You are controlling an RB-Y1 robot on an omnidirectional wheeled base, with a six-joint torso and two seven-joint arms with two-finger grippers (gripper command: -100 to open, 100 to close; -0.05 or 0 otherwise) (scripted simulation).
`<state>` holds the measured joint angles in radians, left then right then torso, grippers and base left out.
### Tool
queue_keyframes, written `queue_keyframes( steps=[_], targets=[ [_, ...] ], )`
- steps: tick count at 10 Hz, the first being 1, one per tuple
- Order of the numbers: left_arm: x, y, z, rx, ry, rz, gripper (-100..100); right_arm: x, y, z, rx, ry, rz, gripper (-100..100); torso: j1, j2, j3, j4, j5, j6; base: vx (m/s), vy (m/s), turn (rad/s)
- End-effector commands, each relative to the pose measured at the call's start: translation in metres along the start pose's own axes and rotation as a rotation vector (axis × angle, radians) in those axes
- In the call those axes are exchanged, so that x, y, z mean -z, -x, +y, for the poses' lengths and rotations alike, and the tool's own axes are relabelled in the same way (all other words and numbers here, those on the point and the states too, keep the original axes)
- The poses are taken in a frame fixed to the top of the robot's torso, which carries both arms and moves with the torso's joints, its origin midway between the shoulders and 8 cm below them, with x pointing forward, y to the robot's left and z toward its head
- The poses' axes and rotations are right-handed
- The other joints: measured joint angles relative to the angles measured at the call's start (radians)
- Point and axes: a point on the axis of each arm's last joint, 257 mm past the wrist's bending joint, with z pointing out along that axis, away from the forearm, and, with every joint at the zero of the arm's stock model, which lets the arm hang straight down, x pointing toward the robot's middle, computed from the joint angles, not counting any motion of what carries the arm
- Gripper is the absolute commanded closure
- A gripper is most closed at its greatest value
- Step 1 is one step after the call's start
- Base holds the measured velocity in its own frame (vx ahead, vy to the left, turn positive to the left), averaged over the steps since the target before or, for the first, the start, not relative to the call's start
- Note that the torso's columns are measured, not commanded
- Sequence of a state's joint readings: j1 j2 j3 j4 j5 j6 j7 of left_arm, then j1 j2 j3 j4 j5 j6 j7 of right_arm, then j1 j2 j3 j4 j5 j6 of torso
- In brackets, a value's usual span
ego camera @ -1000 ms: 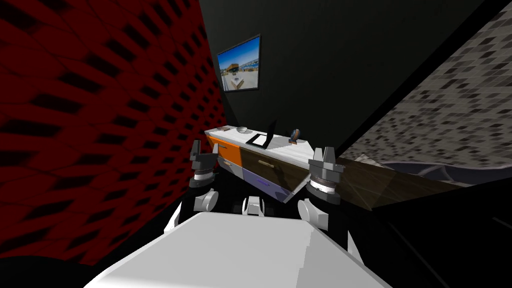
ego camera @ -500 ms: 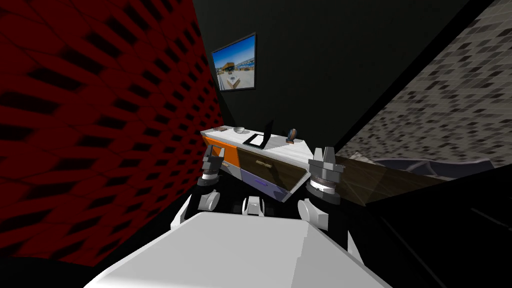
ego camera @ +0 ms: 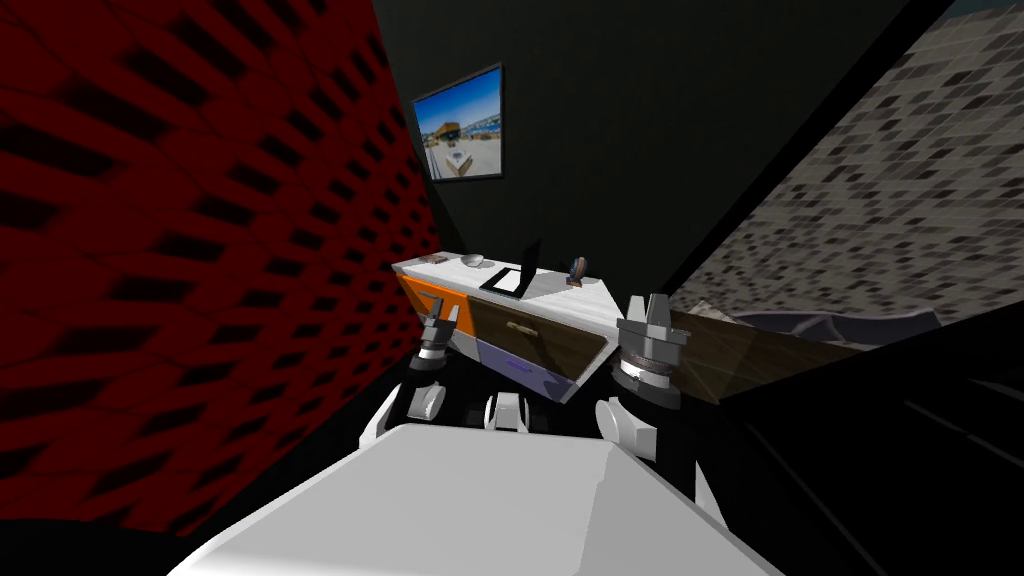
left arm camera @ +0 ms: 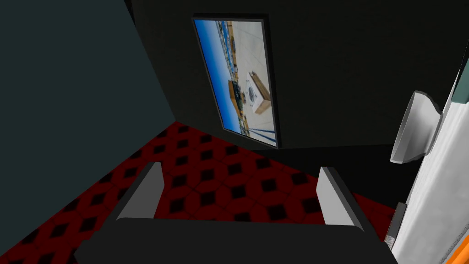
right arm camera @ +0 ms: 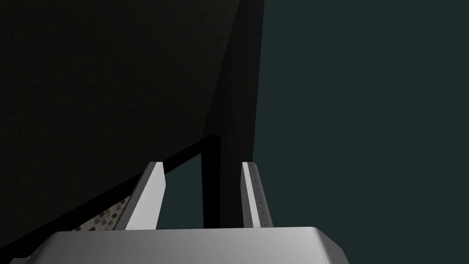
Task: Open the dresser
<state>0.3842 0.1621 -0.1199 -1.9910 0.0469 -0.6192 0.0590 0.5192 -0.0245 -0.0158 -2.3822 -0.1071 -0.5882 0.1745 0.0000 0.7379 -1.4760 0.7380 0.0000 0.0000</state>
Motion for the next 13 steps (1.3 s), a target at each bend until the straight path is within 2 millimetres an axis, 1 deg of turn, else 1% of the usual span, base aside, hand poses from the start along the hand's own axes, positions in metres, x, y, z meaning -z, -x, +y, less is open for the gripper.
queue_keyframes(
  steps=[1, 8, 13],
  targets=[
    [0.004, -0.005, 0.028, 0.003, 0.059, 0.008, -100, 0.0, 0.0, 0.0, 0.0, 0.0, 0.0, 0, 0.0, 0.0, 0.0, 0.0, 0.0, 0.0, 0.02, -0.025, -0.055],
    [0.027, -0.02, 0.095, 0.014, 0.198, 0.025, -100, 0.0, 0.0, 0.0, 0.0, 0.0, 0.0, 0, 0.0, 0.0, 0.0, 0.0, 0.0, 0.0, 0.015, -0.022, -0.05],
    [0.049, -0.036, 0.144, 0.021, 0.308, 0.05, -100, 0.0, 0.0, 0.0, 0.0, 0.0, 0.0, 0, 0.0, 0.0, 0.0, 0.0, 0.0, 0.0, 0.018, -0.023, -0.059]
  ],
)
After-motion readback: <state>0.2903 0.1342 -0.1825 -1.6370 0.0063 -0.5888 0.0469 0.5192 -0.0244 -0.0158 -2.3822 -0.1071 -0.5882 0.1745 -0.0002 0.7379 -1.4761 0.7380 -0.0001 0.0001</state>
